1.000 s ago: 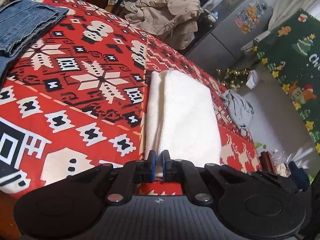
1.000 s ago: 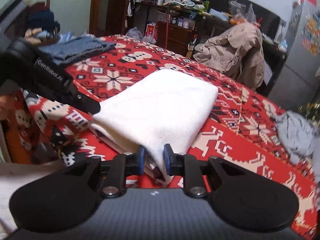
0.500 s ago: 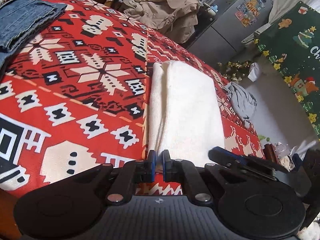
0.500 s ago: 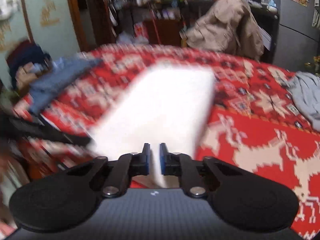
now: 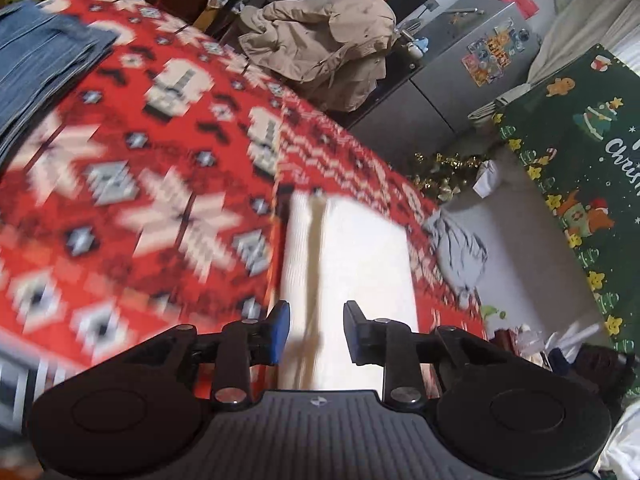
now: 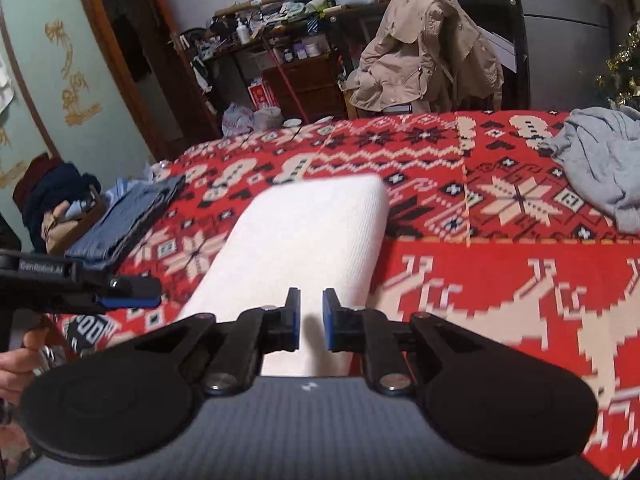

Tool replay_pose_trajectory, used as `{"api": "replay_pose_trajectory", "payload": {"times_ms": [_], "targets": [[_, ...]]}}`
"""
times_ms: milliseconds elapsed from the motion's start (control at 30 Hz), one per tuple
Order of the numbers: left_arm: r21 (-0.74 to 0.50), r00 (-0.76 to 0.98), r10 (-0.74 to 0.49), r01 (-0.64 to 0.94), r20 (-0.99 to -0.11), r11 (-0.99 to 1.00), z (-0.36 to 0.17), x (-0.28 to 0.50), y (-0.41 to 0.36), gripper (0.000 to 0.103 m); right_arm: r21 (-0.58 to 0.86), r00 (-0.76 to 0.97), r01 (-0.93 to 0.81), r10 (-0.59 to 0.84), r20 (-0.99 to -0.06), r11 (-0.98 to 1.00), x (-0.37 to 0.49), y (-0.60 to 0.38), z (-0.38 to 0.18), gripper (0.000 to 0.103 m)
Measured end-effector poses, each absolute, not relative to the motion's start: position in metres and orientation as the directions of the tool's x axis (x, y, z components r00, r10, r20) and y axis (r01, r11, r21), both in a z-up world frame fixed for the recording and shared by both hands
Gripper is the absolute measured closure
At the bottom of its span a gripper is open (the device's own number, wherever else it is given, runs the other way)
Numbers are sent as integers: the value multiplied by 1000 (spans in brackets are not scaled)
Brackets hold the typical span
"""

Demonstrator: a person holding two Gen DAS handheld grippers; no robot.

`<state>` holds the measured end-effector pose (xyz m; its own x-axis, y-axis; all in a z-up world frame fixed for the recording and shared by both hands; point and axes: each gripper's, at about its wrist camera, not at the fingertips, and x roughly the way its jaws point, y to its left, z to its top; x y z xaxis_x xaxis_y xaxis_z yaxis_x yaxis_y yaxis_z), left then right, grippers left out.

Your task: Fold clothes

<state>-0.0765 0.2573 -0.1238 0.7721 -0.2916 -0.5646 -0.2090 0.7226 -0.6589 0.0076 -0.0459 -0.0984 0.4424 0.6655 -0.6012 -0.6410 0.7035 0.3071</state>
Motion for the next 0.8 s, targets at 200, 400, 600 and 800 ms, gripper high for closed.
{"api": "replay_pose_trajectory", "payload": {"times_ms": [200,400,600,800], "targets": [[-688,745,-374,-155,-553,709,-134,-4,274,67,329,441,-619,662,-606,713,48,-35,-101,89],[-763,713,-485,-108,-506,637,-150,29,283,67,349,448,-612,674,-587,710,75,-29,-105,89],[-821,738,-494,-141,-459,553,-157,33,290,79,375,440,-608,690,-574,700,90,-22,-113,88],[-651,779,-287,-195,-557,734,-130,16,264,96,397,449,-611,713,-539,685,101,-14,-112,94]]}}
